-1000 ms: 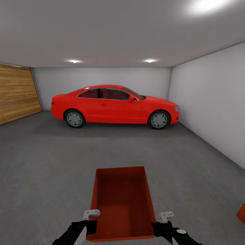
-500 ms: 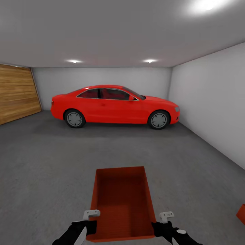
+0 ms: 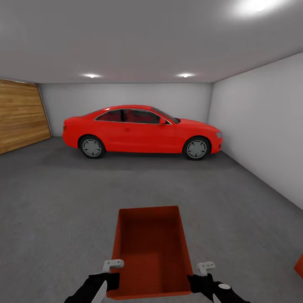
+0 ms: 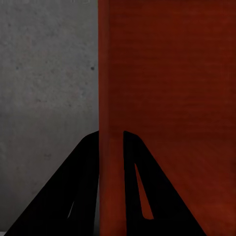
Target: Move the two storage containers from the living room to the garage. In the garage, place one container on the floor and stack the other container on top of it (either order is fine).
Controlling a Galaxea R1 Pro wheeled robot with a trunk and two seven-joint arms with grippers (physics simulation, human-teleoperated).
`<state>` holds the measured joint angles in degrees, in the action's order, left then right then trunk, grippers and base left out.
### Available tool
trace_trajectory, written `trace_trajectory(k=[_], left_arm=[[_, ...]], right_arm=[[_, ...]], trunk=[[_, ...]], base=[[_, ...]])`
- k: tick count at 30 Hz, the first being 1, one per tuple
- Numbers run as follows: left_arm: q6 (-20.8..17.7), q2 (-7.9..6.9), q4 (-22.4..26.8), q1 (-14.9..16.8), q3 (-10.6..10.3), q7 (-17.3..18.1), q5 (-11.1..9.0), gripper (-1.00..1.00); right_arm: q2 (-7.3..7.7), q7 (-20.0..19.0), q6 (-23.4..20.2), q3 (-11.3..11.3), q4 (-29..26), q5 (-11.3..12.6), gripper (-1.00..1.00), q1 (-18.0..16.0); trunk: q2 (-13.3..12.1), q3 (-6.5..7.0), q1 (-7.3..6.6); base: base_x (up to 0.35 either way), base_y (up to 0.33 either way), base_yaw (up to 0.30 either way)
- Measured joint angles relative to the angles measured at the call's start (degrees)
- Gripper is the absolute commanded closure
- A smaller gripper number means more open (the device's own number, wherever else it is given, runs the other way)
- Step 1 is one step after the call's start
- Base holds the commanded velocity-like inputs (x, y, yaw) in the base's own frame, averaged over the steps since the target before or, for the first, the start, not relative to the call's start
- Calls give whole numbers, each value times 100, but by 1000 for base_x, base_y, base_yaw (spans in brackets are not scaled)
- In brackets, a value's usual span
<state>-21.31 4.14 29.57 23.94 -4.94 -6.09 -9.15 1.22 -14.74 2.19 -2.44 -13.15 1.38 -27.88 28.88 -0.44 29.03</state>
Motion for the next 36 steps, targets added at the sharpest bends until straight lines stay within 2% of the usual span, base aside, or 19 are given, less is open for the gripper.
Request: trace_trajectory(k=[36], left_arm=[[-14, -7, 19, 1, 1, 8, 9, 100]], right_arm=[[-7, 5, 0, 4, -4, 0, 100, -2]], trunk=[[0, 0, -1]], base=[[323, 0, -10]])
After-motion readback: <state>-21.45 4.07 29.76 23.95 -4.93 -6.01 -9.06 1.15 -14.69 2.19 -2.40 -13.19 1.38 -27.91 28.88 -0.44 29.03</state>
